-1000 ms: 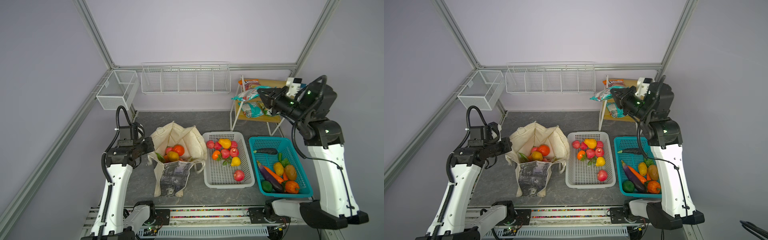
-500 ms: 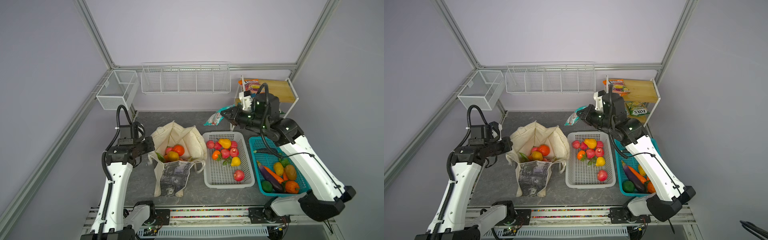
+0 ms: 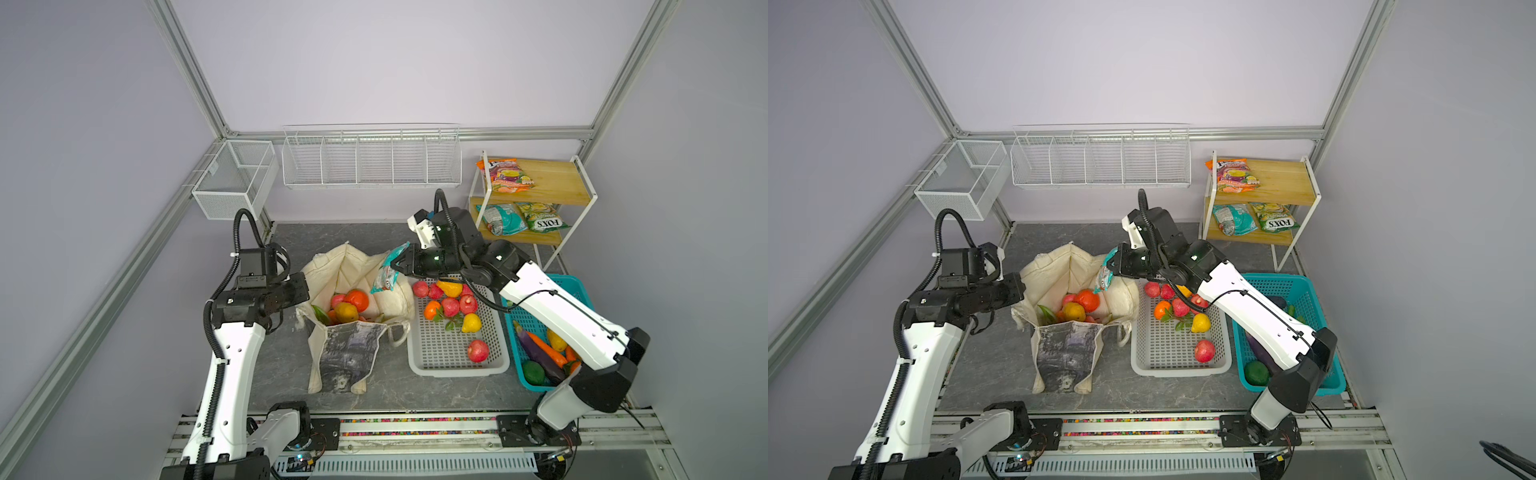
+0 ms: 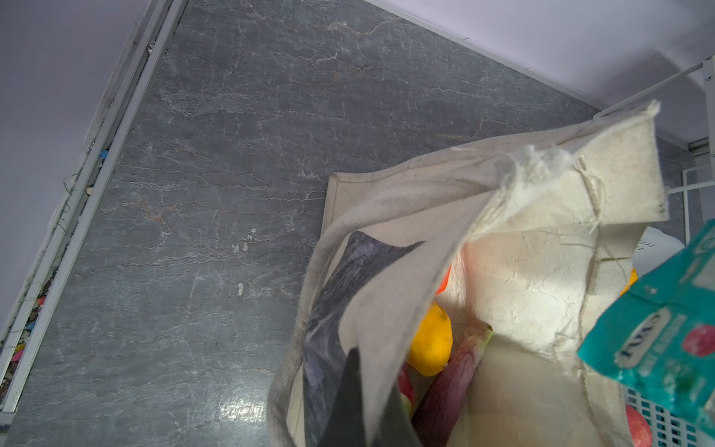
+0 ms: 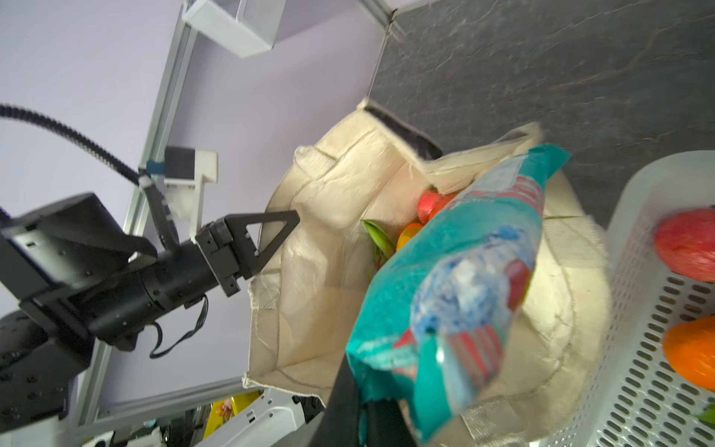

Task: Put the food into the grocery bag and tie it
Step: 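Carry the teal snack bag with the right gripper over the tote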

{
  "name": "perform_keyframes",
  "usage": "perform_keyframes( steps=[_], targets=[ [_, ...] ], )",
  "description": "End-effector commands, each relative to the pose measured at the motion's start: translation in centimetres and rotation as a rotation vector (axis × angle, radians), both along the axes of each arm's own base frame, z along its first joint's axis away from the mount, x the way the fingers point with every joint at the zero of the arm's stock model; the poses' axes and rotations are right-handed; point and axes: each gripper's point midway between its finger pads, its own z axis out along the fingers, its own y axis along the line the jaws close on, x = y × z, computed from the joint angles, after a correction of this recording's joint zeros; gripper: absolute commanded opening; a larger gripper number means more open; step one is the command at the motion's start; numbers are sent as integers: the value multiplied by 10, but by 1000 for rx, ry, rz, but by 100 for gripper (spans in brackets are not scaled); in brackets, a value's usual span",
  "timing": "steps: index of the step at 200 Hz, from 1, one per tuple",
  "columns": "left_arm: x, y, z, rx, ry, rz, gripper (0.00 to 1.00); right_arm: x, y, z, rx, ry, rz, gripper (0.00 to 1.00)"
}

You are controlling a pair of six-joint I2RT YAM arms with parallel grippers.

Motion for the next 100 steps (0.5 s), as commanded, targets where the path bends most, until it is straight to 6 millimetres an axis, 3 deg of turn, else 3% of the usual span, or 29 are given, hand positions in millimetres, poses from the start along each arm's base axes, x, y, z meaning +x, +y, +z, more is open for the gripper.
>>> perform_keyframes(
  steps=[1,51,100],
  targets=[
    [-1,2,12,2,-20,5,0,-20,26,24,61,-86,125,7],
    [-1,0,13,-8,-28,4,0,-42,69,9,62,-80,255,7],
    [1,-2,16,-23,-36,-1,0,-39,94,-18,33,-46,303,7]
  ],
)
